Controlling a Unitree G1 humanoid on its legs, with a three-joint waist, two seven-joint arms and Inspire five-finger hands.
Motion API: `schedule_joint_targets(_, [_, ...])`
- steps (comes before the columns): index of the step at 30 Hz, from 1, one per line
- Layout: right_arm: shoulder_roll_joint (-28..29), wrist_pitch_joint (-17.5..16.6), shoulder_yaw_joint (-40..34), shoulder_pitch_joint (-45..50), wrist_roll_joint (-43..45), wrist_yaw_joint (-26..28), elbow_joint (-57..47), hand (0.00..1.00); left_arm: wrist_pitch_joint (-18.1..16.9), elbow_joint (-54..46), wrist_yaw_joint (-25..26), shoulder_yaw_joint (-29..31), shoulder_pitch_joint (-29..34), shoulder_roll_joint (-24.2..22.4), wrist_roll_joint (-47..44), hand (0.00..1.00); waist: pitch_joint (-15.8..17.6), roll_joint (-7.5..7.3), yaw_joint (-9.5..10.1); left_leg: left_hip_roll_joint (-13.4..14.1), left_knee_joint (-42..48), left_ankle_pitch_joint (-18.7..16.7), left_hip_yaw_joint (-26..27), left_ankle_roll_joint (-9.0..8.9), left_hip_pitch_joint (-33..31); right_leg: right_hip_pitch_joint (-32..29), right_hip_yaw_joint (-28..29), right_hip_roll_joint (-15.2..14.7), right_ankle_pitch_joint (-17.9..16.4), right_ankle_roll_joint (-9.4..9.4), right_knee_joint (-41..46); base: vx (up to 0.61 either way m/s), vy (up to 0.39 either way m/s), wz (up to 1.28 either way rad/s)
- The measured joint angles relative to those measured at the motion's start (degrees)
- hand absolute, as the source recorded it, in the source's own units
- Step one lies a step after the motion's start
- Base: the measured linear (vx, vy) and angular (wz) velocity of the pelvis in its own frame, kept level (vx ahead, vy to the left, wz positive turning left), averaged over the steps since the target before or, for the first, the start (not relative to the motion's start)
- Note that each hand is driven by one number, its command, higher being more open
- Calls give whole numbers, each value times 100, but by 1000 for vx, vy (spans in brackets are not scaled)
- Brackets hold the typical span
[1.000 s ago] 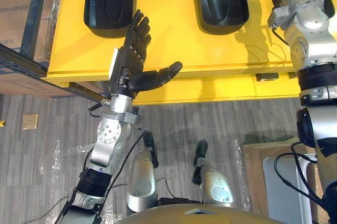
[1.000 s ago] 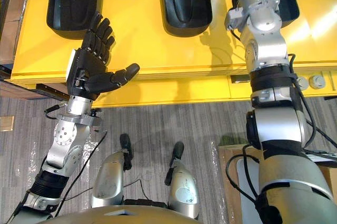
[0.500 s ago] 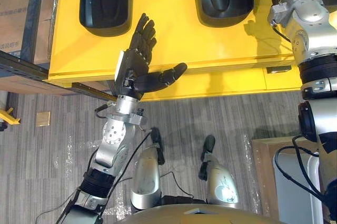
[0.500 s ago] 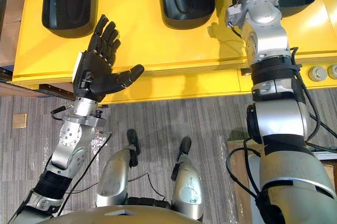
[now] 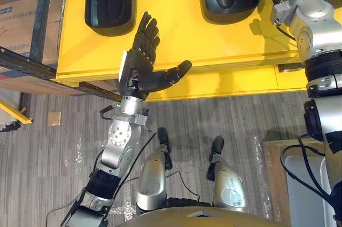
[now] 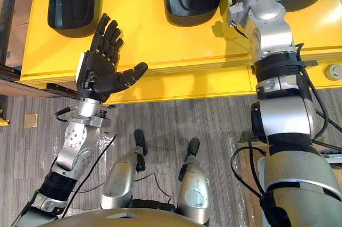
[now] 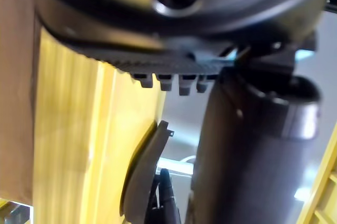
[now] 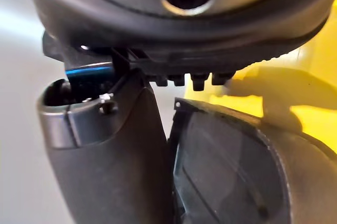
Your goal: Walk over and take three plastic housings, then place them on the shelf
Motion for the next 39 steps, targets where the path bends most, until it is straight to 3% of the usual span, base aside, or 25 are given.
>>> schedule_joint_targets(15, [-27, -86, 172, -7, -6, 68, 86, 100, -13, 23, 29, -164, 180, 1, 1, 100, -13, 37, -10, -61, -477, 308, -43, -26, 206, -52, -115, -21, -59, -33, 183, -13, -13, 2])
schedule_joint_targets(24, [-27, -167, 177, -7, -9, 74, 163, 100, -14, 26, 48, -259, 182, 1, 2, 100, -12, 139, -17, -115, -648, 403, -59, -33, 265, -90, -137, -65, -83, -29, 261, -13, -20, 1])
schedule_joint_targets(39, [-36, -208, 245, -7, -11, 201, 163, 100, -31, 29, 123, -313, 182, 2, 2, 100, -14, 142, -23, -120, -686, 453, -62, -5, 284, -90, -143, -66, -84, -28, 277, 8, -48, 0])
